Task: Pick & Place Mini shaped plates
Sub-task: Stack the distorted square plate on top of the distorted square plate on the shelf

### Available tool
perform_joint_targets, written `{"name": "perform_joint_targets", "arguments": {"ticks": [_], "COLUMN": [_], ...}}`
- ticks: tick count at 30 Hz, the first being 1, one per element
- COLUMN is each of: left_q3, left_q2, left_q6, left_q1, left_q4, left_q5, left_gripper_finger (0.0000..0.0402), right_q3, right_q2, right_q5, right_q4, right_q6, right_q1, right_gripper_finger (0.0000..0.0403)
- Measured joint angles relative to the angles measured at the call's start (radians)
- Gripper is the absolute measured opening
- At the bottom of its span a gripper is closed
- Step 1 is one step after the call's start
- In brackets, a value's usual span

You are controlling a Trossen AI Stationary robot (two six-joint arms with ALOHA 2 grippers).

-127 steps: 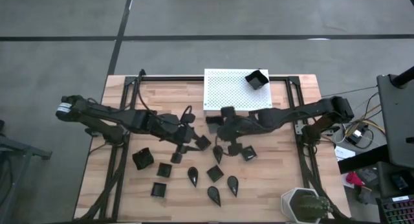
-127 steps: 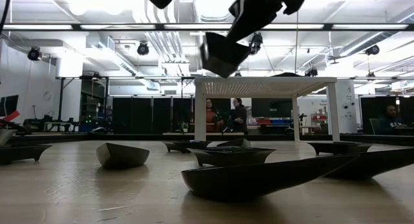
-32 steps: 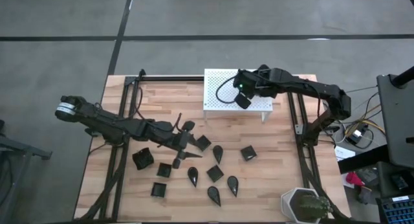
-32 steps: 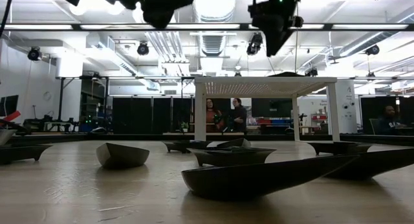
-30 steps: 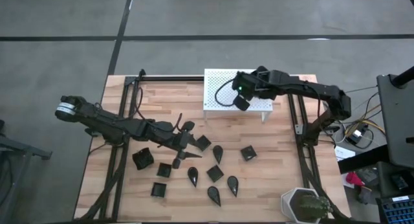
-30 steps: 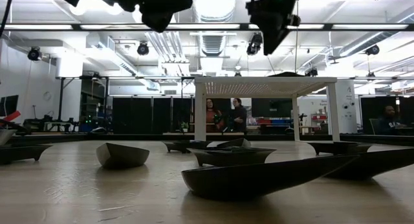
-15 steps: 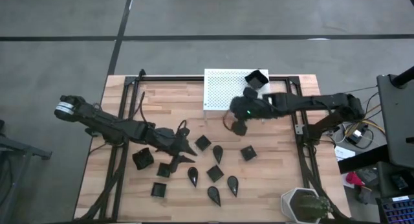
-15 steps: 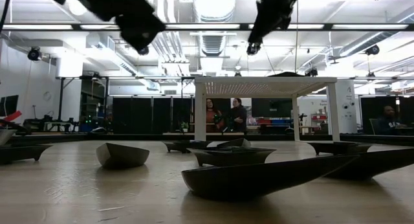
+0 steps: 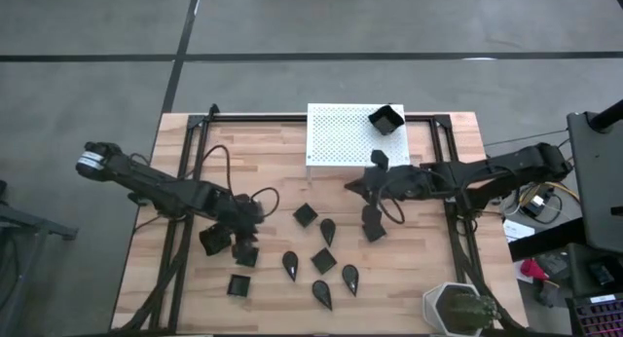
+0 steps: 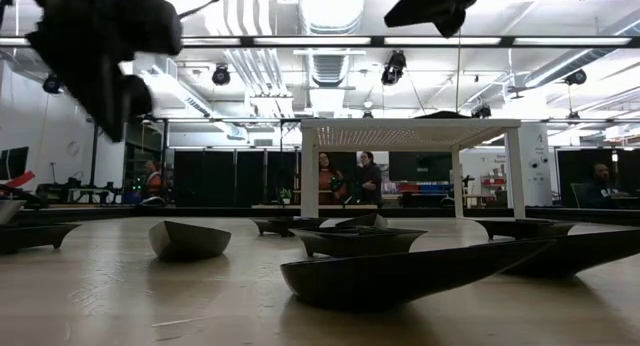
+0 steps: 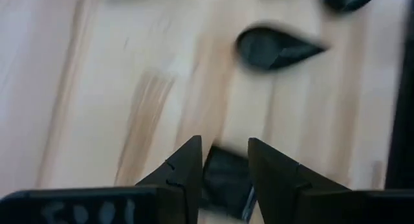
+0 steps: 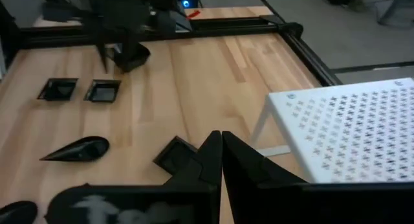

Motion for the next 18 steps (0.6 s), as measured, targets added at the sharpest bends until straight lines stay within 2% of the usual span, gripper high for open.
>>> {"name": "perform_joint_targets", "arguments": {"ticks": [7, 13, 18], "left_q3": [0.000, 0.000, 0.000], "left_q2": [-0.009, -0.009, -0.002], "left_q6": [-0.251, -0.379, -0.437], "left_q1": [-0.045, -0.128, -0.212], "left_q4": [-0.207, -0.282, -0.276], "left_q5": [0.030, 0.045, 0.043], "left_gripper_finger": [0.0117, 0.0117, 0.0117], "right_q3": [-0.029, -0.028, -0.027], "right_q2": [0.011, 0.013, 0.013], "right_q5": [-0.001, 0.001, 0.001], "right_q4": [0.001, 0.004, 0.004], "right_q6": [0.005, -0.003, -0.014], "right_q1": [0.017, 0.018, 0.018], "right_gripper_finger": [0.0008, 0.0008, 0.0008]}}
